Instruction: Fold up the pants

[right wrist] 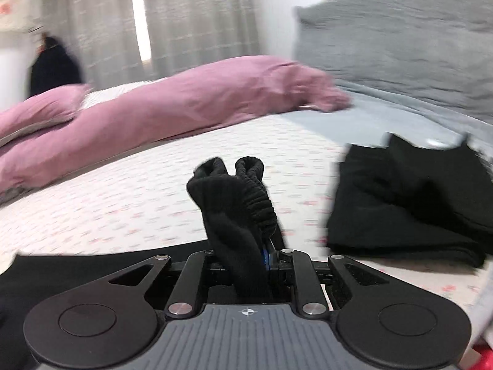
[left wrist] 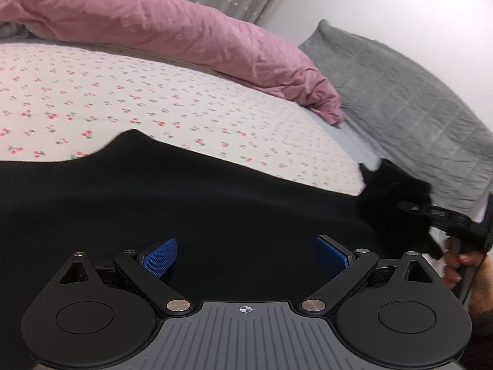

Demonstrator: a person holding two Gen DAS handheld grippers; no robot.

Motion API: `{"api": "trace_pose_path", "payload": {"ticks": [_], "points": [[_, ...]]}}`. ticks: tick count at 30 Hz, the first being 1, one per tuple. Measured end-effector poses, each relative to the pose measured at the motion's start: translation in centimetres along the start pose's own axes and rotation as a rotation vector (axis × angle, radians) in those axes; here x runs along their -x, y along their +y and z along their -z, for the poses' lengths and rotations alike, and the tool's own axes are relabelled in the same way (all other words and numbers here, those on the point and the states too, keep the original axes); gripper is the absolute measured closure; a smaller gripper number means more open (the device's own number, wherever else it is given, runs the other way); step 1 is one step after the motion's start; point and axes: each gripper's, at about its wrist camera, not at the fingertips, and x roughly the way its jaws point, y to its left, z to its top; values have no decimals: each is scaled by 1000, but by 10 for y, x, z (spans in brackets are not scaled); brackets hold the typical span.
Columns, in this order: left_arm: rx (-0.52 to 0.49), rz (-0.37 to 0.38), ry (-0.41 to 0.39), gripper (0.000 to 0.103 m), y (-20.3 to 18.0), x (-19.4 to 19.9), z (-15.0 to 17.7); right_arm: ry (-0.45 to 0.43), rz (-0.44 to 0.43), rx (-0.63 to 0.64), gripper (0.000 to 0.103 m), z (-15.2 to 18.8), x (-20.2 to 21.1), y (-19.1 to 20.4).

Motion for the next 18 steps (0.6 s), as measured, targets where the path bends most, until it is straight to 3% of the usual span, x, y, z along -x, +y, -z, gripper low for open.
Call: {"api": "trace_pose_path", "payload": {"ticks": [8,14,18], "points": [[56,94,4,6,0,-10,1,57,-188,253,85,6,-5,86],[222,238,9,6,13,-28,4,115,-346,385,82,28,2,132],[350,339,27,6,18,-48,11,175,-369,504,74,46,-1,149]]}}
